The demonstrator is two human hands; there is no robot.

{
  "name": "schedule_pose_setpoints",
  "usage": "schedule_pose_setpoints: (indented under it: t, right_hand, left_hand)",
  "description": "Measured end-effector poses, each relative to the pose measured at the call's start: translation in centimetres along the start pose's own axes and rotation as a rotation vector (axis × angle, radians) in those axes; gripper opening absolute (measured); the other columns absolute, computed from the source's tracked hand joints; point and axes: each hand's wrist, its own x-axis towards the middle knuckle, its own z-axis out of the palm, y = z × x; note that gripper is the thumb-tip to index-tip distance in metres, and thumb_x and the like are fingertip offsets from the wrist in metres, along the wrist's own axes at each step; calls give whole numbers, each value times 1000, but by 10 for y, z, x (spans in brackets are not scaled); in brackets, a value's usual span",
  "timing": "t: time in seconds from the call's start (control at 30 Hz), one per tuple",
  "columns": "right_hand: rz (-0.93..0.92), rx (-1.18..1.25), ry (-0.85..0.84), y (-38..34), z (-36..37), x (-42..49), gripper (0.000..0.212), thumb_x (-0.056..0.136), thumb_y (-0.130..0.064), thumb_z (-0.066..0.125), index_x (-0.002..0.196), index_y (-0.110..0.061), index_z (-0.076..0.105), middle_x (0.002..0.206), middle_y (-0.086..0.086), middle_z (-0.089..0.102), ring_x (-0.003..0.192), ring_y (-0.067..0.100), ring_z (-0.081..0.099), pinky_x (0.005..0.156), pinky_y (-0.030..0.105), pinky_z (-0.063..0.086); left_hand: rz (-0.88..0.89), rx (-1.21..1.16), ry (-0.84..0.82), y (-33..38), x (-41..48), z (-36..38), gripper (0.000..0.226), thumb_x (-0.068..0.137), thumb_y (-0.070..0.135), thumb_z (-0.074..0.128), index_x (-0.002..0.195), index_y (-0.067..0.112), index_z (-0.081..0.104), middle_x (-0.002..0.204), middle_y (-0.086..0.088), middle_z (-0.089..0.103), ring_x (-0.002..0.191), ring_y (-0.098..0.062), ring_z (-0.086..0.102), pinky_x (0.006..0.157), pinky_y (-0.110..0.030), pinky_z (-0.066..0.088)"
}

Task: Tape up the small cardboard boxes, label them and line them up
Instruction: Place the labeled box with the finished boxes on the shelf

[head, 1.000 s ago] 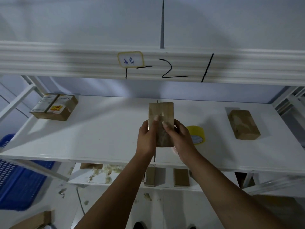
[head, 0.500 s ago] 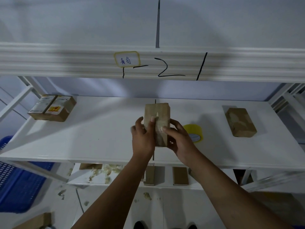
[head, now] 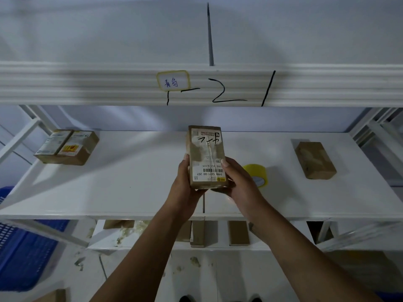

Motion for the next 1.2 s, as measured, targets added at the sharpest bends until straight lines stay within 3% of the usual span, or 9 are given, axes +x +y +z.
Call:
schedule_pose_setpoints:
  t: [0.13, 0.3, 0.43, 0.53, 0.63, 0.77, 0.9, 1.03, 1.2]
  right_hand:
    - [-15, 0, 31, 3, 3, -2, 45, 98, -15, 70, 139, -27, 56, 121, 13, 73, 107, 31, 75, 92, 60, 60]
    - [59, -8, 11, 11, 7, -4, 78, 91, -17, 80, 151, -43, 38, 132, 8, 65, 111, 25, 74, 92, 51, 62]
    - [55, -79, 66, 6, 5, -4, 88, 82, -33, 84, 152, -48, 33, 135, 1, 65, 116, 22, 71, 90, 47, 63]
    - [57, -67, 122, -13, 0, -6, 68, 93, -27, 76, 151, -44, 43, 128, -2, 71, 107, 15, 74, 92, 40, 60]
    - [100, -144, 61, -27, -4, -10, 41, 92, -18, 76, 131, -23, 66, 114, 12, 78, 97, 23, 75, 78, 34, 60]
    - [194, 136, 110, -14, 7, -14, 46, 92, -11, 73, 133, -31, 63, 111, 8, 75, 102, 29, 71, 80, 46, 61]
    - [176, 442, 114, 14, 38, -23, 52, 88, -12, 71, 138, -20, 60, 129, 20, 69, 110, 36, 69, 90, 55, 61]
    - [165, 208, -9, 38, 66, -34, 66, 83, -6, 81, 140, -26, 52, 129, 15, 71, 113, 39, 72, 96, 61, 58]
    - [57, -67, 103, 45, 71, -34, 81, 87, -28, 85, 149, -52, 39, 121, 0, 75, 110, 18, 74, 96, 49, 61]
  left_hand:
    - [125, 216, 246, -4, 2, -8, 43, 110, 47, 40, 127, 20, 69, 109, -9, 79, 105, -29, 76, 82, -37, 62]
    - [259, 475, 56, -5, -5, -18, 38, 108, 37, 52, 144, 25, 60, 121, 4, 76, 105, -16, 76, 80, -27, 62]
    - [233, 637, 32, -3, -15, -36, 31, 108, 38, 51, 126, 20, 70, 95, -1, 78, 82, -19, 71, 65, -25, 54]
    - [130, 699, -104, 13, -20, -49, 29, 107, 37, 55, 111, 17, 75, 85, -3, 74, 72, -17, 61, 61, -27, 45]
    - [141, 600, -62, 39, -17, -59, 36, 98, 27, 68, 133, 15, 70, 98, -5, 79, 80, -20, 72, 67, -26, 55]
    - [150, 162, 132, 63, -7, -71, 67, 92, 45, 68, 150, 18, 49, 134, -7, 64, 116, -31, 71, 97, -41, 57]
    - [88, 316, 41, 45, -21, -69, 61, 99, 44, 65, 153, 24, 46, 138, -5, 67, 116, -26, 73, 103, -48, 55]
    - [139, 305, 40, 19, -31, -62, 41, 105, 20, 58, 145, 28, 60, 129, -5, 74, 115, -30, 73, 96, -50, 60]
    - [183, 339, 127, 11, -33, -73, 39, 106, 24, 58, 144, 34, 61, 135, 0, 71, 118, -28, 71, 94, -59, 60]
